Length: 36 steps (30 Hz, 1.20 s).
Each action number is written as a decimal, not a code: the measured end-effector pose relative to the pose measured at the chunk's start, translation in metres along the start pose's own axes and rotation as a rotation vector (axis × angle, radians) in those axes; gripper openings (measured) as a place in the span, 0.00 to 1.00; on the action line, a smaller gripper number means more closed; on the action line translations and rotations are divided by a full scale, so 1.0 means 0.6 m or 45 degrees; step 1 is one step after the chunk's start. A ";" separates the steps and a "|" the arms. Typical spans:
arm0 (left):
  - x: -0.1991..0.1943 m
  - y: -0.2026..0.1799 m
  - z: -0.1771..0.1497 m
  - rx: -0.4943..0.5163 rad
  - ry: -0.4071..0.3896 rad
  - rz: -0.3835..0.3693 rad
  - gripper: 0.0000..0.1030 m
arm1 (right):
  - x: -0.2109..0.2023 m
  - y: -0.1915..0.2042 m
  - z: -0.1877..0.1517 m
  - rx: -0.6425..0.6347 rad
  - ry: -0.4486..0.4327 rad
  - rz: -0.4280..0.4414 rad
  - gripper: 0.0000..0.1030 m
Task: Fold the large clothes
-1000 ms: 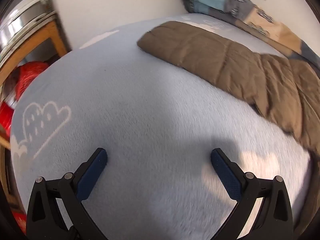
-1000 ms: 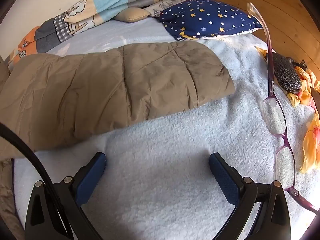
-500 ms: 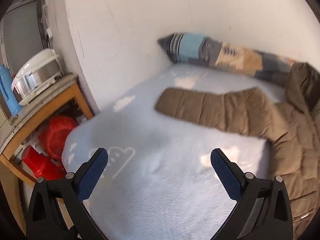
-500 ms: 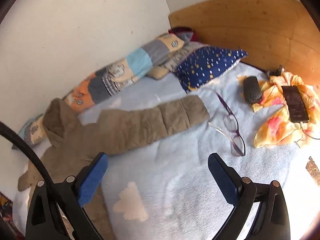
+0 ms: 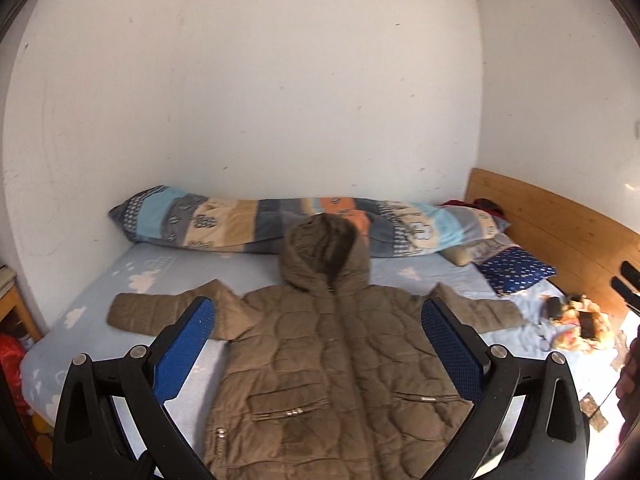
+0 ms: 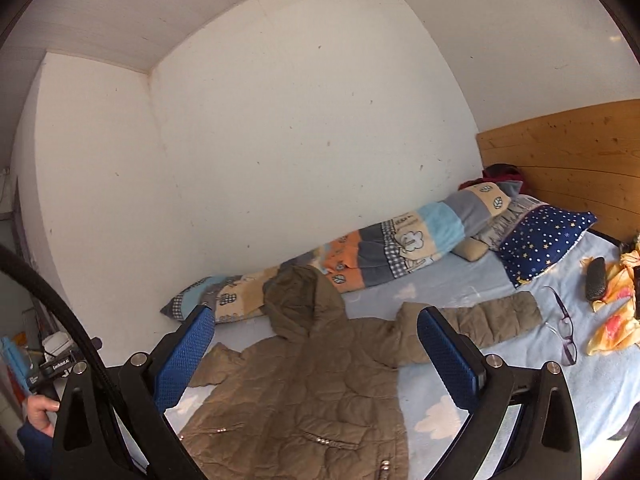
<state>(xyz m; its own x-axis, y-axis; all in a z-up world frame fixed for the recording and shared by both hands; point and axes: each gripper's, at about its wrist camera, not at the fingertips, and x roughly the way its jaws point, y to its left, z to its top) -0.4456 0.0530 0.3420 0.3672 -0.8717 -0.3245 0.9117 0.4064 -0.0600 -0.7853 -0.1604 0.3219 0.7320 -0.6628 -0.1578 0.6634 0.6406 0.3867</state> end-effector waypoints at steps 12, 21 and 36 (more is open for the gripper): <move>0.091 -0.055 -0.054 0.019 0.154 -0.121 1.00 | 0.028 0.018 -0.037 -0.010 0.075 0.002 1.00; 0.288 0.043 -0.131 -0.007 0.187 0.161 1.00 | 0.173 -0.103 -0.098 0.008 0.234 -0.211 1.00; 0.401 0.099 -0.216 -0.144 0.414 0.170 1.00 | 0.286 -0.289 -0.159 0.479 0.404 -0.345 0.95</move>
<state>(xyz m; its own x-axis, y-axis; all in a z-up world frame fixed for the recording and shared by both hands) -0.3270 -0.0975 0.1382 0.3876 -0.6837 -0.6182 0.8268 0.5545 -0.0948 -0.7601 -0.3484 0.1412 0.5922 -0.5981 -0.5400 0.7759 0.2424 0.5824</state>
